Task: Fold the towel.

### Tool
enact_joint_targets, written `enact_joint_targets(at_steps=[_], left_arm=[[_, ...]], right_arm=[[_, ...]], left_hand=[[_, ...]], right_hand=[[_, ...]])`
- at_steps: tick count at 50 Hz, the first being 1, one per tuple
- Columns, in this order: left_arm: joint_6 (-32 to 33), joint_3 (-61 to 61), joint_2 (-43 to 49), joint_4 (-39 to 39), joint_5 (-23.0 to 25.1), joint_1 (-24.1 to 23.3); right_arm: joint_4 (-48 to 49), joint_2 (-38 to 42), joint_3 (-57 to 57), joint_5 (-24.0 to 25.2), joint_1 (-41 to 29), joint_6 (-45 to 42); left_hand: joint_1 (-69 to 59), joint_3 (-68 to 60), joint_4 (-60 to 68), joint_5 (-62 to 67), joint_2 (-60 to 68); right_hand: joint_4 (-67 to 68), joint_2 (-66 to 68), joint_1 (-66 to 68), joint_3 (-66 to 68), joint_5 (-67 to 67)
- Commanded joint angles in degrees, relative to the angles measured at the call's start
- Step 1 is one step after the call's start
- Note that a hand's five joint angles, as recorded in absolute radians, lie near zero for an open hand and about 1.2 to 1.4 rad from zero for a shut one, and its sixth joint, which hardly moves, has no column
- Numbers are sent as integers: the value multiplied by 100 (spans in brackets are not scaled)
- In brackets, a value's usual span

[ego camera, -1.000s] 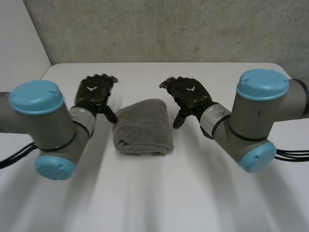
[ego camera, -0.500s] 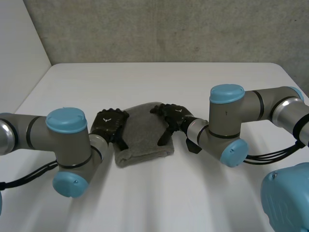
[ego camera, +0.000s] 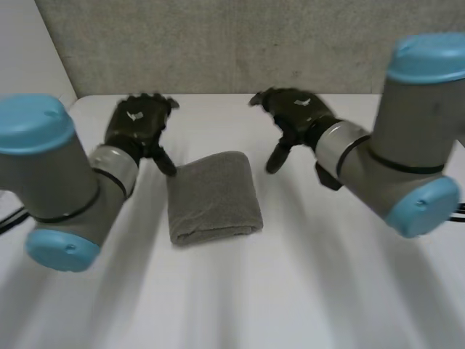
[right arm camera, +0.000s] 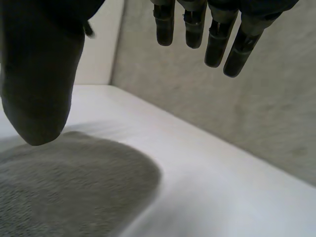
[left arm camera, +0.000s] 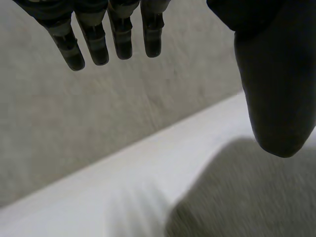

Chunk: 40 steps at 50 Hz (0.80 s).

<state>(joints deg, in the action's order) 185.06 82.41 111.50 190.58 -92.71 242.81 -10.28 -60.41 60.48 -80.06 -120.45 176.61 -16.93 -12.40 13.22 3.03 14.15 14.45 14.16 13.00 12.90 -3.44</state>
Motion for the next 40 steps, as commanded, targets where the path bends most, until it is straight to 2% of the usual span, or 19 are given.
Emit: enact_joint_targets(at_steps=[1, 2, 4, 8, 16, 40], left_arm=[[-320, -233, -970, -688, -449, -41], [-321, -234, -972, -689, -449, -41], [-374, -295, -1113, -865, -502, -41], [-462, -436, -1464, -1391, -572, 12], [-813, -506, -1456, -1594, -572, 12], [-822, -418, -1210, -1682, -520, -67]], right_arm=[[-45, -875, 762, -1483, 179, -644], [-45, -876, 763, -1486, 180, -645], [-45, -1129, 964, -1932, 328, -759], [-36, -1341, 1088, -2136, 522, -733], [-45, -1394, 1229, -2031, 558, -706], [237, -1931, 1317, -1978, 619, -539]], left_hand=[[621, 240, -322, -231, -343], [621, 240, -322, -231, -343], [621, 240, -322, -231, -343], [621, 240, -322, -231, -343], [621, 240, -322, -231, -343], [621, 240, -322, -231, -343]], right_hand=[[-445, -416, -300, -290, 344], [-445, -416, -300, -290, 344], [-445, -416, -300, -290, 344], [-445, -416, -300, -290, 344], [-445, -416, -300, -290, 344], [-445, -416, -300, -290, 344]])
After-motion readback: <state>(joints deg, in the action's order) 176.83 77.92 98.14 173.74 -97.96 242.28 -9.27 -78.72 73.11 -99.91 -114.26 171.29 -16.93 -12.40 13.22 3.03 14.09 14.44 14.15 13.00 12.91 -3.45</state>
